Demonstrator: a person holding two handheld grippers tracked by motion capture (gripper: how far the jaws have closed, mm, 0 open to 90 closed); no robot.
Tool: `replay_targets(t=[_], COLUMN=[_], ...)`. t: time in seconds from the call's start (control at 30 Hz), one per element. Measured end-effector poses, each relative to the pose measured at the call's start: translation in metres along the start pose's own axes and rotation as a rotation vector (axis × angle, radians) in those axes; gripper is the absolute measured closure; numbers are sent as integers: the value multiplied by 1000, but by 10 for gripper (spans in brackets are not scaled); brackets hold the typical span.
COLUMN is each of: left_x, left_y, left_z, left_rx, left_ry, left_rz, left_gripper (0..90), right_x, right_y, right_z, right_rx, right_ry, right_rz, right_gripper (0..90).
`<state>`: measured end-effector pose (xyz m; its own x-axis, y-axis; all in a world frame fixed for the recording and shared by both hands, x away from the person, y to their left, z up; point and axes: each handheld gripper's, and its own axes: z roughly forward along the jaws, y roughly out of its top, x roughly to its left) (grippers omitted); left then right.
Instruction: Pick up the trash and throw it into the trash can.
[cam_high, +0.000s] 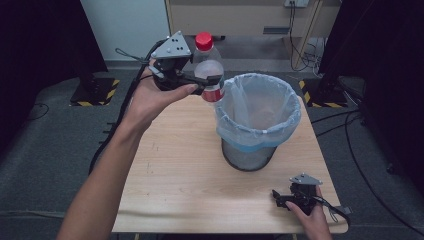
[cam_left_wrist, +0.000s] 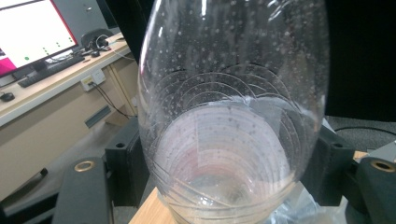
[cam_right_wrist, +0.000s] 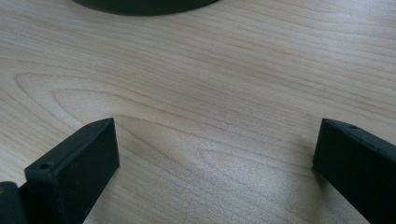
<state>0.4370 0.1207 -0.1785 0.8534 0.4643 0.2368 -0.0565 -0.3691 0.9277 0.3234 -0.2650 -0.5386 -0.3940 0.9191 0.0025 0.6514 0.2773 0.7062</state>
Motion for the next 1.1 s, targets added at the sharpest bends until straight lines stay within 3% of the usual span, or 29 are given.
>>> replay_targets(t=[0.27,0.63,1.1], left_x=[-3,6,4], left_y=[3,-9,-11], left_z=[17,44,59], left_rx=[-24,-4,-34], left_ry=[-21,-41,-62], left_rz=[11,-28,-45], left_gripper=[284,284,283], right_x=[0,0,0], right_y=[0,0,0], right_z=[0,0,0], right_rx=[-1,-5,-4], right_ry=[-1,-2,-2], right_rz=[2,-4,-2], right_gripper=[3,3,3])
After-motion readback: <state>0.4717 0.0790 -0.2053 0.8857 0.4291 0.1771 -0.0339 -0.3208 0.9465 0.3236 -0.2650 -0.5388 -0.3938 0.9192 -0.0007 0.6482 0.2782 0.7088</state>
